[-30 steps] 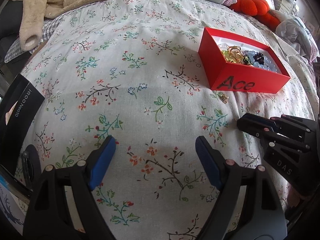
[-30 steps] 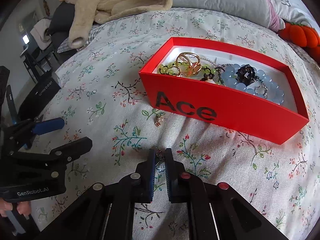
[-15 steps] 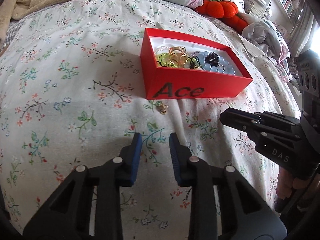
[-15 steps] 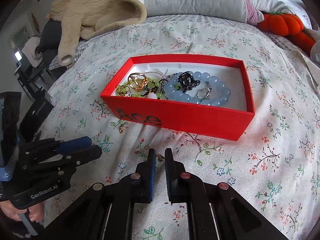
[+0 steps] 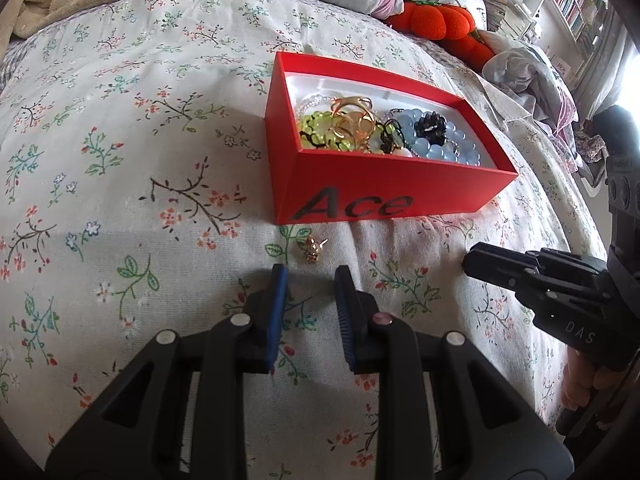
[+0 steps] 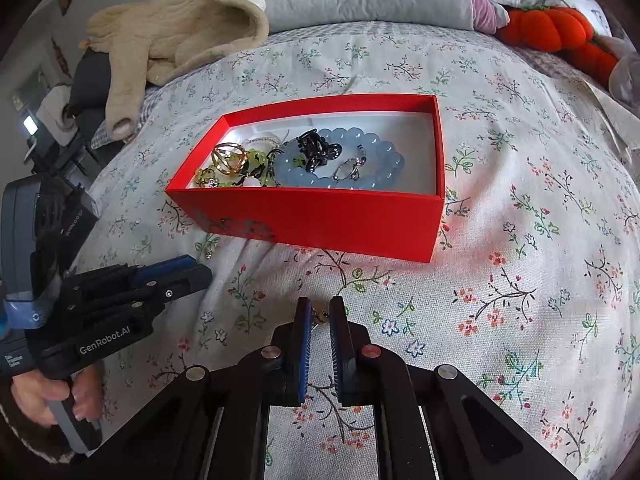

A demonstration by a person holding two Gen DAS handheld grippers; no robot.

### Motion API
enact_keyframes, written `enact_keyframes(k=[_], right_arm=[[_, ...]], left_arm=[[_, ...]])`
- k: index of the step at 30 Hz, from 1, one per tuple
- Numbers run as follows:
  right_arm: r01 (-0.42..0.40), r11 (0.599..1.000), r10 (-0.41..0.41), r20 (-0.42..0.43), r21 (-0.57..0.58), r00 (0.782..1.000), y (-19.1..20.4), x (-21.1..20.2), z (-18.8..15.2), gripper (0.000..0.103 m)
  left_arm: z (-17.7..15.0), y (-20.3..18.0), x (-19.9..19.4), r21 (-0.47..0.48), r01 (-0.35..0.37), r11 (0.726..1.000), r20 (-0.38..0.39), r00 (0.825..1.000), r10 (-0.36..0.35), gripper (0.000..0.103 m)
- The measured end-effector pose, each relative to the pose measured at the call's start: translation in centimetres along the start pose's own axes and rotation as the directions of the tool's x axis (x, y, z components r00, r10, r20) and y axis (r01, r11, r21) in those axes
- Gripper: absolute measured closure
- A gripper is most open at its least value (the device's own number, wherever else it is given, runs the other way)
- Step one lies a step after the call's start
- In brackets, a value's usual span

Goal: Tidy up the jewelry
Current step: 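Carry the earring toward the box with the right tool while the left tool grasps another gold earring, then lower both earrings into the red box and open both tools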

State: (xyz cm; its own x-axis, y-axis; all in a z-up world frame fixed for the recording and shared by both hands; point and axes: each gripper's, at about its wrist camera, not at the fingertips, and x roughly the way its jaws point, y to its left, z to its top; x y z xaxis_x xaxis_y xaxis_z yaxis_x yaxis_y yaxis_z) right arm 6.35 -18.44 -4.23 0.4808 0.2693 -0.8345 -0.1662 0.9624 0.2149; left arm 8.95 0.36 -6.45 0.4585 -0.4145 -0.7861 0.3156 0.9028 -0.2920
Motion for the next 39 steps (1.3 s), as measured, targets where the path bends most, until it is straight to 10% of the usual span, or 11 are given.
enact_keyframes(k=[39], right_arm=[[-0.005,1.000,0.003,0.056,0.026,0.998,0.4,-2.3,2.1,0.094]], left_arm=[[0.5,0.1,-2.7,0.001,-0.051,0.999,0.060,0.997,0.051,0.096]])
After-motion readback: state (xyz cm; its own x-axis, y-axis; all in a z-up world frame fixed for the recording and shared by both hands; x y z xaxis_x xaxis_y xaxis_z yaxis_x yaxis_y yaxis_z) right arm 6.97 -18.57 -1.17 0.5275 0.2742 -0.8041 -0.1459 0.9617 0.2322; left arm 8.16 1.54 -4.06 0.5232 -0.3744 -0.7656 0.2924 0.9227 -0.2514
